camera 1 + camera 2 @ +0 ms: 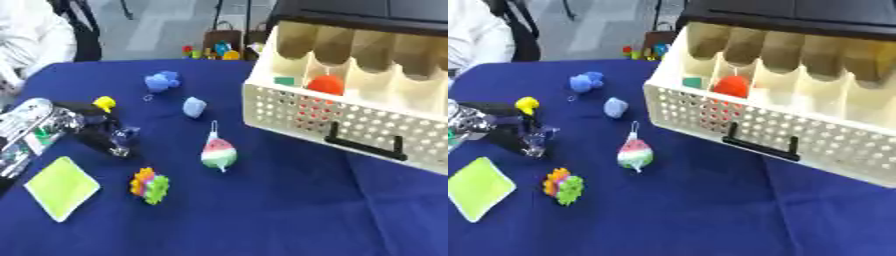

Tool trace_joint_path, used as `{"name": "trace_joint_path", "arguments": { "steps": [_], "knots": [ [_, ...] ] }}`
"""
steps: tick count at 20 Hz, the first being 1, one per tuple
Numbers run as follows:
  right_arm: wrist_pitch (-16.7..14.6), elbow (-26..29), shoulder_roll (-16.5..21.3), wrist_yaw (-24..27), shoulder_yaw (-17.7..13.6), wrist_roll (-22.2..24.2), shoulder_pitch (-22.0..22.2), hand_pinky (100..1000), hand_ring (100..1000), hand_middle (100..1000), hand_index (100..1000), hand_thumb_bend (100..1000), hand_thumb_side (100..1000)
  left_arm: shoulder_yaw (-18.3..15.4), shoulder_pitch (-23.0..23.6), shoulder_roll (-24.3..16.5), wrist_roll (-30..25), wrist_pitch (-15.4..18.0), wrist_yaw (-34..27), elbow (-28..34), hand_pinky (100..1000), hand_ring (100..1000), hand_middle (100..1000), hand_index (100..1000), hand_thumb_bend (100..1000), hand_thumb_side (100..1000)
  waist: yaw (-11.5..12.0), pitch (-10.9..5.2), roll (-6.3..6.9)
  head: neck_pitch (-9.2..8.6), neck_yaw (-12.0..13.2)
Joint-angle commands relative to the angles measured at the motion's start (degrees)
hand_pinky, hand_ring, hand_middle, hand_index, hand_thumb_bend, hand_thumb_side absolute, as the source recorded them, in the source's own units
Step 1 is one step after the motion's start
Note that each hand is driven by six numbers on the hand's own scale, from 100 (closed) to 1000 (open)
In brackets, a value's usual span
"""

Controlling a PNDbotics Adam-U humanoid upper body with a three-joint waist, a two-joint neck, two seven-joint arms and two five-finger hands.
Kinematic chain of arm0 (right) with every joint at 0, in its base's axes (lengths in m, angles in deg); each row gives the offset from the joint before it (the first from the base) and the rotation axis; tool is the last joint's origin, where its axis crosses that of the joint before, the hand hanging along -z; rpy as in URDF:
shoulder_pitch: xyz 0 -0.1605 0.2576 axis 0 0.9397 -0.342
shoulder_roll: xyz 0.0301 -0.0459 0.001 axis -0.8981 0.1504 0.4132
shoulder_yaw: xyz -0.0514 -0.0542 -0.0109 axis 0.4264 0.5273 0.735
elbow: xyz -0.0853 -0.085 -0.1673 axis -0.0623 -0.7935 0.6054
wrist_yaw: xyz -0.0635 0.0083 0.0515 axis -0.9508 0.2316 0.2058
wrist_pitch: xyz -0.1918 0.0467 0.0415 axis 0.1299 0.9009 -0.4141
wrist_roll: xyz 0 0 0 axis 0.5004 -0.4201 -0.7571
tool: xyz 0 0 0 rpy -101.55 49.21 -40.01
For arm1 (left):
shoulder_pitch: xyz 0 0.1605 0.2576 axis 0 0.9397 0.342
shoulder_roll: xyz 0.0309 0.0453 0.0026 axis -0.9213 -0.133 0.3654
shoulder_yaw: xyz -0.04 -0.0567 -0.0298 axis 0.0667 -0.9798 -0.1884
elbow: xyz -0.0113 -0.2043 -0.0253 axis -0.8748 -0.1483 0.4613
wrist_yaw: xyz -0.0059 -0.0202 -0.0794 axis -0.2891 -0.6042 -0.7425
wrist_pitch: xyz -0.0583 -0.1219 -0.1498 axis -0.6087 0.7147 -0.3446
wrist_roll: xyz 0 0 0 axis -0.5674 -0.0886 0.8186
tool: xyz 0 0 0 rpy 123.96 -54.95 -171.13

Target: Pick up objects from table and place into drawer.

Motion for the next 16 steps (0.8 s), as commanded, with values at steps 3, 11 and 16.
{"name": "trace_joint_path", "arguments": {
  "steps": [3,11,16],
  "knots": [
    [-0.1,0.4,0.8,0.5,-0.9,-0.3,-0.5,226,516,425,717,100,740,-0.3,-1.2,-1.0,0.1,0.0,0.6,0.1,526,728,741,906,488,731,0.1,-0.92,-0.24,-0.47,0.3],
    [-0.2,0.4,0.7,0.6,-0.9,-0.7,-0.2,229,517,425,719,100,740,-0.3,-1.4,-1.0,3.2,-2.0,1.4,0.1,451,664,662,824,179,610,0.1,-0.84,-0.25,-0.52,0.4],
    [-0.2,0.4,0.6,0.5,-0.9,-0.8,0.1,228,516,423,719,100,735,-0.2,-1.5,-0.9,4.9,-2.8,2.4,0.0,386,610,612,775,100,611,0.1,-0.8,-0.2,-0.61,0.5]
  ]
}}
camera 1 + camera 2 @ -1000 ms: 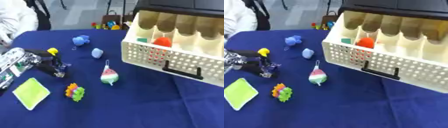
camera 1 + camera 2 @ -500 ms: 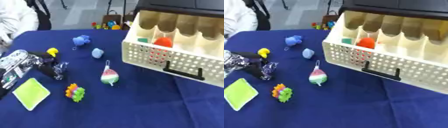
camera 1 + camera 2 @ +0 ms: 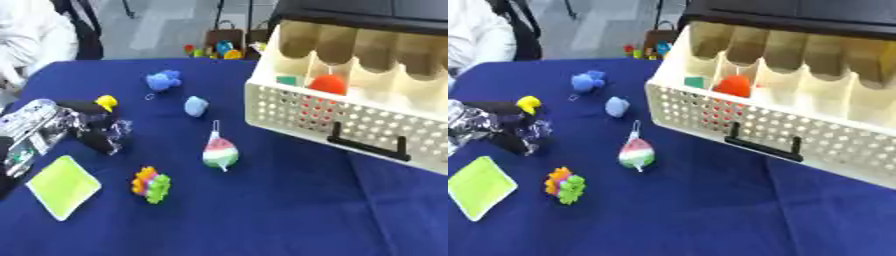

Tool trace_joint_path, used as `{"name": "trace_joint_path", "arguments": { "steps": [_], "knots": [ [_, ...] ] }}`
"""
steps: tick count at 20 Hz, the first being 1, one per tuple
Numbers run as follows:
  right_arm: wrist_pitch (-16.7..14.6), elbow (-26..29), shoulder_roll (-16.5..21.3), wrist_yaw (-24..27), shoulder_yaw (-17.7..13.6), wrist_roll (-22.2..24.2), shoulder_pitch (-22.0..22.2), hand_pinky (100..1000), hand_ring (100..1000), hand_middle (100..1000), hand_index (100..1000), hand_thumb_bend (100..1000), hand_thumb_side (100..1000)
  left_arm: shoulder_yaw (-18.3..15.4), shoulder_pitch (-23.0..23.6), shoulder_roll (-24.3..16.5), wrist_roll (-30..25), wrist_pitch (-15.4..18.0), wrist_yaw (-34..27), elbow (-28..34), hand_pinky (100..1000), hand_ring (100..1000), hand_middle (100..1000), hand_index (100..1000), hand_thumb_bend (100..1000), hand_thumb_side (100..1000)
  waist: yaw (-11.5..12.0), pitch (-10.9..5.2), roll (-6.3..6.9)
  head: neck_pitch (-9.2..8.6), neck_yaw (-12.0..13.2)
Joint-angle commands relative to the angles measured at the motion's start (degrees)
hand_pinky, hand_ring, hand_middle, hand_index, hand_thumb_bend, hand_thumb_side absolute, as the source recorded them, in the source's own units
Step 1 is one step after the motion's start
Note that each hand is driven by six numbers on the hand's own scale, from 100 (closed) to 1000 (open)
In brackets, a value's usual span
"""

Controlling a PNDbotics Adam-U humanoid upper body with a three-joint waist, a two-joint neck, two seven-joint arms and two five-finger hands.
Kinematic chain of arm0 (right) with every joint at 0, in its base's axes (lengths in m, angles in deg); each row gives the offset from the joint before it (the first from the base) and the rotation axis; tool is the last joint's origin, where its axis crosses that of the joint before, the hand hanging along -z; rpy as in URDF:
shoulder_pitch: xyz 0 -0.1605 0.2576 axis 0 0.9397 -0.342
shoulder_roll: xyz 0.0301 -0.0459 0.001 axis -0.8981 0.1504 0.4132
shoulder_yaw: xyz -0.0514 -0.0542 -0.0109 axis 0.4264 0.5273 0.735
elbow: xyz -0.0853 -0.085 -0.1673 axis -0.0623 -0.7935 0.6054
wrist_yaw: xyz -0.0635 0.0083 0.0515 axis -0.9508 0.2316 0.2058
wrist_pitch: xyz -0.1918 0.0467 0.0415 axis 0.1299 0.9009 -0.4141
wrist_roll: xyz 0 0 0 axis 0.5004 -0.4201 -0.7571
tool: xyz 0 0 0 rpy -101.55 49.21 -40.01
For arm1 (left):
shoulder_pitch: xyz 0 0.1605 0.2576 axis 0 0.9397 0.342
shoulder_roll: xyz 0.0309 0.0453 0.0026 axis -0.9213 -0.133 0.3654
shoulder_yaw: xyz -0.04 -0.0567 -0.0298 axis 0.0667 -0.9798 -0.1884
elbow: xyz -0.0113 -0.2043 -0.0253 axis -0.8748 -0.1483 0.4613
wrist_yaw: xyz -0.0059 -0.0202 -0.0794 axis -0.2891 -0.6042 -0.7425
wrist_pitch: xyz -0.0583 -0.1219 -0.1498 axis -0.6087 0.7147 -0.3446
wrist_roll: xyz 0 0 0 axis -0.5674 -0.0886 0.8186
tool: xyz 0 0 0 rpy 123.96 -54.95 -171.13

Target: Pick up objects from table and place into drawer.

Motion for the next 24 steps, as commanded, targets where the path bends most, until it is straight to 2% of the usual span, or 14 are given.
{"name": "trace_joint_path", "arguments": {
  "steps": [1,4,7,10,12,13,15,24],
  "knots": [
    [0.0,0.4,1.0,0.5,-0.9,-0.3,-0.3,228,516,423,719,100,735,-0.2,-1.1,-1.2,1.2,-0.5,0.6,0.3,382,607,611,773,100,613,0.0,-0.85,-0.16,-0.59,0.3],
    [0.1,0.4,1.0,0.4,-1.0,-0.4,-0.2,229,517,423,719,100,733,-0.2,-1.1,-1.2,2.1,-0.8,0.4,0.3,358,587,592,753,100,606,0.0,-0.84,-0.13,-0.61,0.3],
    [0.2,0.4,1.0,0.3,-1.0,-0.5,-0.1,233,517,423,720,114,746,-0.5,-1.3,-1.1,4.1,-1.6,0.2,0.7,274,503,501,659,100,555,0.1,-0.88,-0.09,-0.68,0.2],
    [0.2,0.4,0.9,0.3,-1.0,-0.5,0.0,235,518,425,721,117,749,-0.7,-1.5,-1.2,6.0,-2.8,-0.1,1.3,243,481,474,627,100,533,0.2,-1.02,-0.05,-0.68,0.1],
    [0.2,0.4,0.9,0.3,-1.0,-0.5,0.0,237,518,426,721,118,749,-0.6,-1.6,-1.3,6.4,-3.2,0.1,1.9,233,474,466,618,100,518,0.3,-1.16,-0.03,-0.61,0.1],
    [0.2,0.4,0.9,0.3,-0.9,-0.5,0.0,240,518,428,722,121,749,-0.5,-1.7,-1.4,6.3,-3.3,0.3,2.2,217,462,458,607,100,473,0.3,-1.25,-0.01,-0.56,0.1],
    [0.2,0.4,0.9,0.3,-1.0,-0.5,0.0,243,518,429,722,122,749,-0.5,-1.8,-1.5,6.0,-3.5,1.0,3.0,215,461,455,601,100,448,0.4,-1.4,0.02,-0.53,0.1],
    [0.2,0.4,1.0,0.5,-1.0,-0.7,0.3,256,519,437,722,121,749,-1.9,-2.5,-2.8,4.0,-4.6,1.2,11.7,193,448,436,586,100,431,0.8,-2.31,0.23,-0.05,-0.3]
  ]
}}
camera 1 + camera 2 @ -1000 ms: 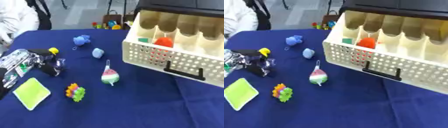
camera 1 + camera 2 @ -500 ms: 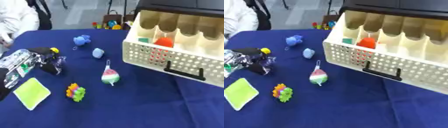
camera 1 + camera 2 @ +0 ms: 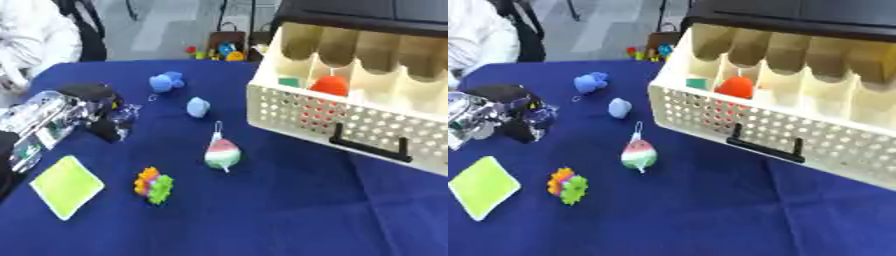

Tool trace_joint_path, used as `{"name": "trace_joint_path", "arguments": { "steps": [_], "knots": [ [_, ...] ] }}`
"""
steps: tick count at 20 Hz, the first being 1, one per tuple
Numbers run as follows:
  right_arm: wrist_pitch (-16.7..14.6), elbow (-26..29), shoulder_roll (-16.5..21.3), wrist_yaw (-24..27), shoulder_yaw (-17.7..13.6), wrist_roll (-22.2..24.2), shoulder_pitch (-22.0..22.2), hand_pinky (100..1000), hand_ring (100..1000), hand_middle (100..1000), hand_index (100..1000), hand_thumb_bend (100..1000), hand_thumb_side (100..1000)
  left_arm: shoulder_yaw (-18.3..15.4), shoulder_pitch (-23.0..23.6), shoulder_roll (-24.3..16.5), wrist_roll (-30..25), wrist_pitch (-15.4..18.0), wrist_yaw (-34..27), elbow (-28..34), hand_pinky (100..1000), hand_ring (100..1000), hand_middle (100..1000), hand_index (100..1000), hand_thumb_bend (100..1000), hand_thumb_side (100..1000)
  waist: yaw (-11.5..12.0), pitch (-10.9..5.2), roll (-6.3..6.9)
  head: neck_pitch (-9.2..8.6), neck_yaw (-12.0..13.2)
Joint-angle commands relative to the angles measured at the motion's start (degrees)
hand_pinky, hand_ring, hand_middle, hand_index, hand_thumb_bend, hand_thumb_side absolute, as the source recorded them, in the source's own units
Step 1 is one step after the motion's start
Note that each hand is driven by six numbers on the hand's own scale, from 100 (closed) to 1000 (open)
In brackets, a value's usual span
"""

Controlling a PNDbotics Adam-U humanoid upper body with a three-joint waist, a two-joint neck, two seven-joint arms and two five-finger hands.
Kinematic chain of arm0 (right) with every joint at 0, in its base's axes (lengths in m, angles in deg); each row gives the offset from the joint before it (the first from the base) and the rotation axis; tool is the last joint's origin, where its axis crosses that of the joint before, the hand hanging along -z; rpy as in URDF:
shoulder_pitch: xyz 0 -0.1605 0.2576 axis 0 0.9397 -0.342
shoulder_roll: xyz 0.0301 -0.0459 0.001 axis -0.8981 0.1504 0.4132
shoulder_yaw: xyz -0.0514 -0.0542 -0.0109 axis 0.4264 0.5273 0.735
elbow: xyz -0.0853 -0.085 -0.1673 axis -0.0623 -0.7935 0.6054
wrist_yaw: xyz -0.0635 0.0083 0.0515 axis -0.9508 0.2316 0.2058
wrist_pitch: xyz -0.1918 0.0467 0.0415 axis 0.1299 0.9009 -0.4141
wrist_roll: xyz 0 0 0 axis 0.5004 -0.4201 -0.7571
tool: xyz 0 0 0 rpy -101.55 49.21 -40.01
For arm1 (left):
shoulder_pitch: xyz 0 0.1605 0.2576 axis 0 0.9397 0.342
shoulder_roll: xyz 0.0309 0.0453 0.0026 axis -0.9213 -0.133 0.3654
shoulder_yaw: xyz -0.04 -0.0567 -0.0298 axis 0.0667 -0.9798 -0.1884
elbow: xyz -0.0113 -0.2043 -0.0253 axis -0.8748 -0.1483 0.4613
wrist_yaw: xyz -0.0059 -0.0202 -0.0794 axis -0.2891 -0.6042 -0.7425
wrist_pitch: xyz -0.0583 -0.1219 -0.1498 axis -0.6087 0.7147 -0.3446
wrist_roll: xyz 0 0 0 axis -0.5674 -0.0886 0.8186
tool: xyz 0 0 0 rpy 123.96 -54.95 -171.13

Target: Pick up objects from table and place into drawer.

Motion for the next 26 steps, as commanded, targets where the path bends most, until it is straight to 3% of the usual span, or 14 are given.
{"name": "trace_joint_path", "arguments": {
  "steps": [1,9,16,26],
  "knots": [
    [0.1,0.4,1.0,0.5,-0.8,-0.2,-0.3,262,520,441,722,121,748,-1.8,-1.4,-3.2,-1.0,-0.7,-0.3,4.9,187,444,431,585,100,429,0.2,-1.64,-0.08,0.04,-0.3],
    [0.1,0.4,1.0,0.9,-0.6,0.0,-0.1,275,523,450,721,121,745,-3.1,-7.2,-1.5,-3.6,-1.6,-1.8,17.1,170,427,409,572,100,408,0.3,-3.35,0.04,2.09,-2.8],
    [0.1,0.4,0.7,1.7,-0.1,0.9,-0.2,286,526,457,722,121,745,-2.9,-15.7,3.4,-6.0,0.1,-0.7,20.6,162,412,388,561,100,393,-0.5,-5.19,-0.15,4.15,-6.4],
    [-0.1,0.4,0.0,2.7,0.4,1.8,-0.9,298,526,462,721,122,744,-2.2,-24.4,10.2,-6.8,1.2,-2.3,20.7,158,400,369,550,100,393,-1.8,-6.42,0.56,5.18,-5.3]
  ]
}}
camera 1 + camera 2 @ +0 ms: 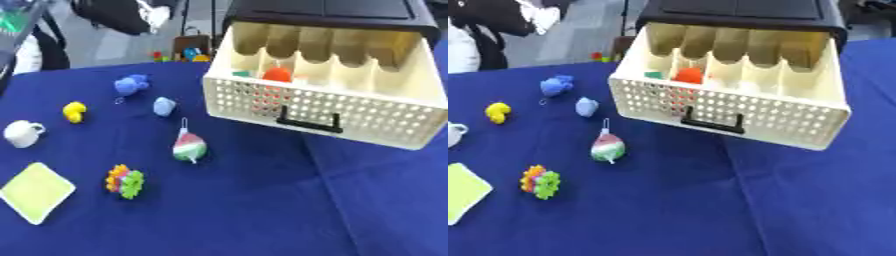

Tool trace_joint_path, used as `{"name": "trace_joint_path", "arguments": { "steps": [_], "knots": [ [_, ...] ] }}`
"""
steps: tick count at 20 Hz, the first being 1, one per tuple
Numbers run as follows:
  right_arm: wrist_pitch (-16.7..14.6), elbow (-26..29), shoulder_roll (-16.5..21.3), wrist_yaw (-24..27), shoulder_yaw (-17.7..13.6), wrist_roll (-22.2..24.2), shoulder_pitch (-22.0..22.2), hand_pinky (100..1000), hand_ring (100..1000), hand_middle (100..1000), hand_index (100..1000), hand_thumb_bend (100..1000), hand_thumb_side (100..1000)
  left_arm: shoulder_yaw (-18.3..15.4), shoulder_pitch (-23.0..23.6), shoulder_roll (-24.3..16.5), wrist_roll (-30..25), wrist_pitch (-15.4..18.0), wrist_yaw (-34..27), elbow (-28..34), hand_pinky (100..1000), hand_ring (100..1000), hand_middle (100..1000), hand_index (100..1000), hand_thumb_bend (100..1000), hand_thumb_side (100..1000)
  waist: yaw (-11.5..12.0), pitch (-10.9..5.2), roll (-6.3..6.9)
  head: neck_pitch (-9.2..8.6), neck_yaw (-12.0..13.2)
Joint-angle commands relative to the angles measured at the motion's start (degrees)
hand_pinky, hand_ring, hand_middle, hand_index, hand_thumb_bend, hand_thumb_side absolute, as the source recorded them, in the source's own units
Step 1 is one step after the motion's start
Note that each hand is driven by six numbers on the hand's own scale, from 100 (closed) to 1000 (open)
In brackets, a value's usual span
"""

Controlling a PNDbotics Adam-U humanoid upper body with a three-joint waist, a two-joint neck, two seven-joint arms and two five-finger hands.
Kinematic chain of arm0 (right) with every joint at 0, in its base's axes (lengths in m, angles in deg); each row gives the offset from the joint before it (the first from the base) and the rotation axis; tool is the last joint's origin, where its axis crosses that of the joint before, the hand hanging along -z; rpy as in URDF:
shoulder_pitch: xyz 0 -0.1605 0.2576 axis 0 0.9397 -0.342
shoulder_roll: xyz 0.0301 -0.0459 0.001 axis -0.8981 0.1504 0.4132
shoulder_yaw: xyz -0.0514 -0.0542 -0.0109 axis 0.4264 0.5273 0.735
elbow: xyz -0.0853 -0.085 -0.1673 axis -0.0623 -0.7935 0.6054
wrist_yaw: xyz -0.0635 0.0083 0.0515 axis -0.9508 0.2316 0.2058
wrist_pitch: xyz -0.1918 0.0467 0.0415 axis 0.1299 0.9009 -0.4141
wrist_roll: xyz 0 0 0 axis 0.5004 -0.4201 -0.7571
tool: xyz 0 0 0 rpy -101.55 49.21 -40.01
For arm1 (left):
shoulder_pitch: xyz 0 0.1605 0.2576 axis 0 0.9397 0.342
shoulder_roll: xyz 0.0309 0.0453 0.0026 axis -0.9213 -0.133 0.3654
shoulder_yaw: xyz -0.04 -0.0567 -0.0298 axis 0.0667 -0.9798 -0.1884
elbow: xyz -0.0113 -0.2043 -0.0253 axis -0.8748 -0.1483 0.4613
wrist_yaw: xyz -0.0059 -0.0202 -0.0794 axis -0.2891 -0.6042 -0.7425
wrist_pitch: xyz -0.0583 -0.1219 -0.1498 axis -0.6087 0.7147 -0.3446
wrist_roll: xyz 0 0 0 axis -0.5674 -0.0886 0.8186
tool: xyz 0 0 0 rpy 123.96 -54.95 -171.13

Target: Pick up objects from table and place into drawer.

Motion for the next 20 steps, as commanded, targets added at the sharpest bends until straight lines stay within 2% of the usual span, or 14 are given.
{"name": "trace_joint_path", "arguments": {
  "steps": [1,7,11,18,20],
  "knots": [
    [0.0,0.4,0.8,0.6,-0.2,0.3,-0.9,298,526,461,720,122,744,-0.4,-2.7,1.2,-0.1,-0.1,-0.6,-0.3,156,397,366,548,100,397,-0.3,-1.16,-0.09,0.48,0.8],
    [0.1,0.4,0.4,0.9,-0.1,0.6,-1.4,303,525,463,719,122,745,0.9,-5.6,5.3,1.3,-1.0,-2.8,-3.3,146,387,353,539,100,417,-1.0,-1.1,0.45,-0.16,1.7],
    [0.0,0.4,0.1,1.1,-0.2,0.6,-1.9,311,526,467,719,122,744,2.2,-6.2,7.4,2.9,-1.6,-4.2,-6.0,141,383,345,532,100,445,-1.3,-0.92,0.57,-1.88,2.1],
    [0.0,0.4,-0.3,1.4,-0.3,0.5,-2.8,316,527,469,718,122,744,4.2,-6.8,10.0,5.8,-2.4,-7.1,-11.0,134,377,335,524,100,473,-2.0,-0.34,0.57,-9.94,1.6],
    [0.0,0.4,-0.4,1.5,-0.3,0.5,-3.0,318,527,470,717,123,743,4.5,-7.0,10.5,6.2,-2.5,-7.8,-11.9,132,375,332,521,100,485,-2.1,-0.3,0.55,-11.54,1.2]
  ]
}}
